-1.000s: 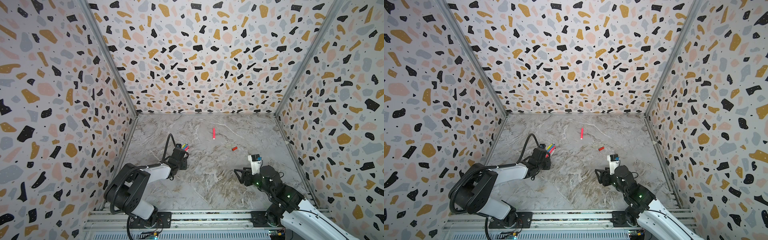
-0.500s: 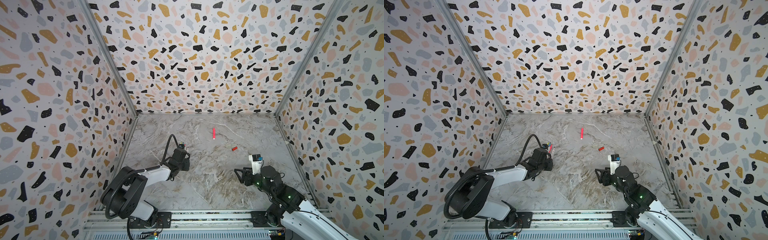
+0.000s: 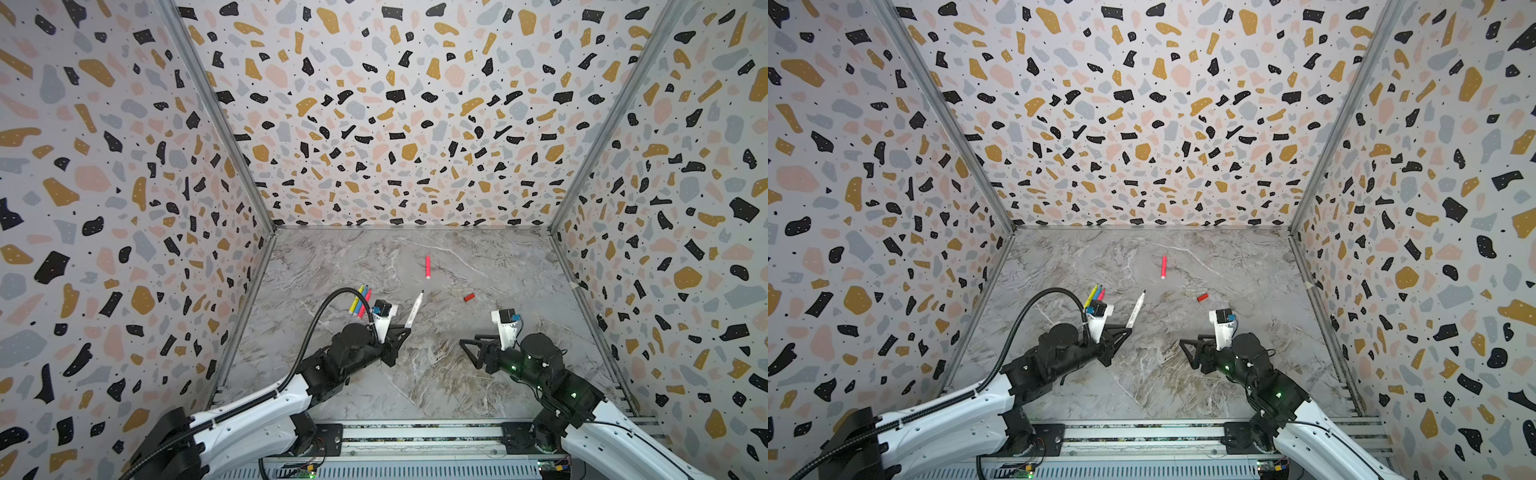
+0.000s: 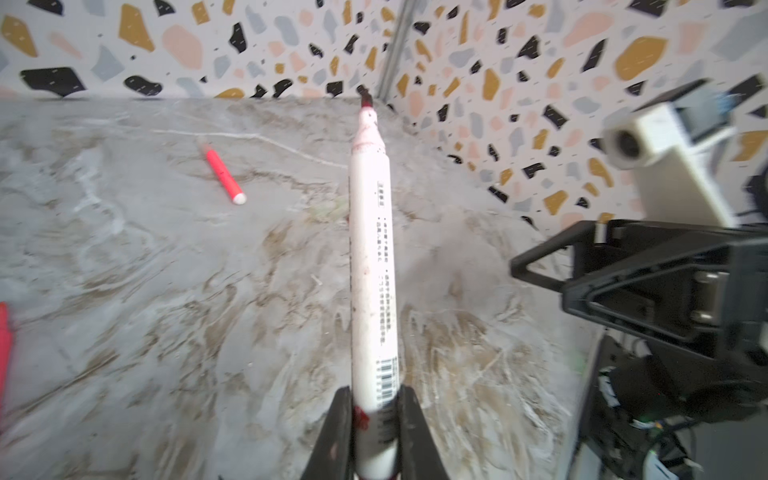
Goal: Insert the pens into the pen caps
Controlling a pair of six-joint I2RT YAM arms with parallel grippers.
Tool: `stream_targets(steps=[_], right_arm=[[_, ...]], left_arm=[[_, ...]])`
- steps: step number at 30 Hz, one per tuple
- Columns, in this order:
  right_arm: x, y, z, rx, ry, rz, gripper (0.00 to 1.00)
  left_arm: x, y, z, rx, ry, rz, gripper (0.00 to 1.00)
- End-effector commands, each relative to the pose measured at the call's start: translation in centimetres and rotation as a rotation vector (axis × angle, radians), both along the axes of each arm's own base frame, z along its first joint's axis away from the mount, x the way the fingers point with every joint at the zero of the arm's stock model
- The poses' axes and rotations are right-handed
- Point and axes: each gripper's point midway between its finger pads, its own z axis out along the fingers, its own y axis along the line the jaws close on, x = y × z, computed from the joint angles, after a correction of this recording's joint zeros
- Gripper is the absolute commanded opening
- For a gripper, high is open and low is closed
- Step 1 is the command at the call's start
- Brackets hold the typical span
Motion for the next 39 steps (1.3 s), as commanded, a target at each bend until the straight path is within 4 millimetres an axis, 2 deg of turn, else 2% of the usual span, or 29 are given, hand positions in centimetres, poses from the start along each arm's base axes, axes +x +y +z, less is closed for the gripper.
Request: stream_targets(steps=[1, 3, 7, 15, 21, 24, 35, 37, 39], right_arm=[[-2.7, 3.0, 5.9, 0.259, -0.123, 0.231, 0.75], [-3.0, 3.4, 7.2, 0.313, -0.151, 0.263, 0.76], [-2.6, 4.2, 8.2, 0.329, -0.158, 0.282, 0.76], [-2.6, 6.8, 9.5, 0.363, -0.159, 0.342, 0.71], [-2.9, 8.2, 9.8, 0.364, -0.164, 0.368, 0.53], [-3.1, 8.5, 9.4, 0.355, -0.152, 0.377, 0.35], [-2.8, 8.5, 7.8, 0.303, -0.118, 0.347, 0.12], [-2.7, 8.5, 7.6, 0.296, -0.113, 0.338, 0.10], [-2.5, 8.3, 7.5, 0.284, -0.113, 0.324, 0.10]], left_arm=[[-1.9, -0.3, 2.2, -0.154, -0.032, -0.041, 0.13], [-3.2, -0.3, 2.4, -0.205, -0.025, -0.060, 0.13], [-5.3, -0.6, 2.0, -0.260, -0.009, -0.093, 0.13], [-7.8, -2.2, 1.9, -0.291, 0.005, -0.138, 0.13], [-8.5, -3.7, 1.5, -0.267, 0.008, -0.177, 0.12], [-8.7, -4.1, 1.6, -0.268, 0.007, -0.184, 0.12], [-8.7, -4.4, 2.2, -0.267, -0.009, -0.193, 0.13], [-8.7, -4.5, 2.2, -0.260, -0.003, -0.191, 0.17], [-8.6, -4.6, 2.1, -0.236, -0.003, -0.186, 0.30]])
